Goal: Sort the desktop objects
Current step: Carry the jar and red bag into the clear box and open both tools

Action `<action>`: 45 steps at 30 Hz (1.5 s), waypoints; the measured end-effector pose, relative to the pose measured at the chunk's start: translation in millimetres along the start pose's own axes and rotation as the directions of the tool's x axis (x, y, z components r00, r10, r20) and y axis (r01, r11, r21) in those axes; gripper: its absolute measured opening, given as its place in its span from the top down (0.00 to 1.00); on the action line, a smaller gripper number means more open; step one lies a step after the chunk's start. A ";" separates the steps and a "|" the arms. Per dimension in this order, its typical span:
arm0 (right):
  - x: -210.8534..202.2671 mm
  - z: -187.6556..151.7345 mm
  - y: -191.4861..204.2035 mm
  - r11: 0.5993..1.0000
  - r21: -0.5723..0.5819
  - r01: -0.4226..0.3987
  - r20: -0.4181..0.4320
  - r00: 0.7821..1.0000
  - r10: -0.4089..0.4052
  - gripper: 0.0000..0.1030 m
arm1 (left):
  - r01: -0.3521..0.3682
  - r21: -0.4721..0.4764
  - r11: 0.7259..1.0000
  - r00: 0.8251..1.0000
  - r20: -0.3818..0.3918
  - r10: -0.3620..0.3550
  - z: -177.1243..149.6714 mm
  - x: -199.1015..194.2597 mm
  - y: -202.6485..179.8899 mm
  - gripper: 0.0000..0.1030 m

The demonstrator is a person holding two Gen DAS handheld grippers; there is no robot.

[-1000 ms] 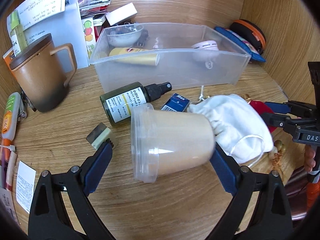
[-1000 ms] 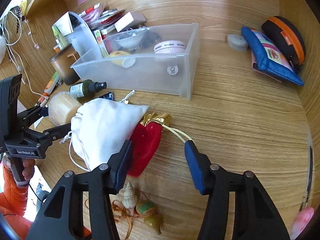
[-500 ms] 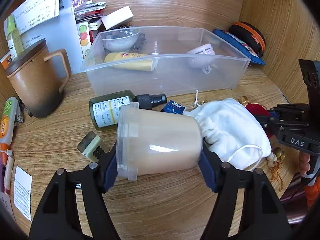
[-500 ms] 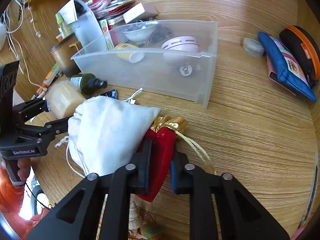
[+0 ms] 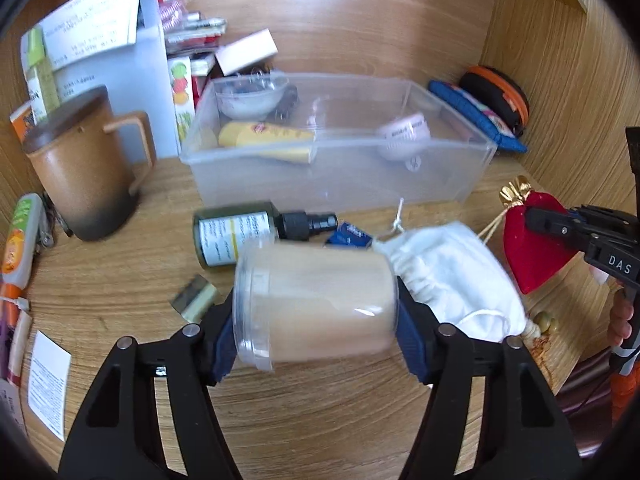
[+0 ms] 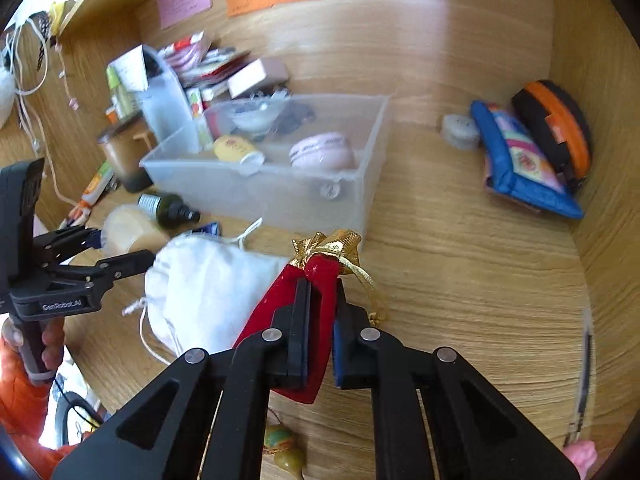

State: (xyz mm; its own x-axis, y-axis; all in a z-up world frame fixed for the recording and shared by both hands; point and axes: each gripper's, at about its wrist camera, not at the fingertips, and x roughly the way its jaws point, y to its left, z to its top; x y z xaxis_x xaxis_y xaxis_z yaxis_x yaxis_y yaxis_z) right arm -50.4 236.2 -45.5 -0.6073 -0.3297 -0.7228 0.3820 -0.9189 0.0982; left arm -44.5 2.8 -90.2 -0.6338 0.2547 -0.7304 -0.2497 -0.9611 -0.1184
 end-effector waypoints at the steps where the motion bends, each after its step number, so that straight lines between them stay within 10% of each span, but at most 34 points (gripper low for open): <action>1: -3.0 1.3 0.5 1.000 -0.001 -0.002 0.007 1.000 0.002 0.93 | 0.006 -0.004 1.000 1.000 0.002 -0.006 1.5 -1.9 0.5 0.36; 45: -38.5 111.3 31.6 0.995 -0.101 -0.014 0.202 0.979 0.034 0.93 | -0.026 0.003 1.000 0.988 0.154 0.025 112.4 -38.8 43.5 0.36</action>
State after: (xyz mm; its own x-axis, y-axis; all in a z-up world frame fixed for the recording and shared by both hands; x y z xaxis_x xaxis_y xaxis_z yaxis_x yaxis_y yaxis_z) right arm -92.5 195.7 61.6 -0.7219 -0.3978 -0.5662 0.4585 -0.8878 0.0391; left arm -113.0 -36.8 8.6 -0.7452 0.2437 -0.6207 -0.2352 -0.9671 -0.0973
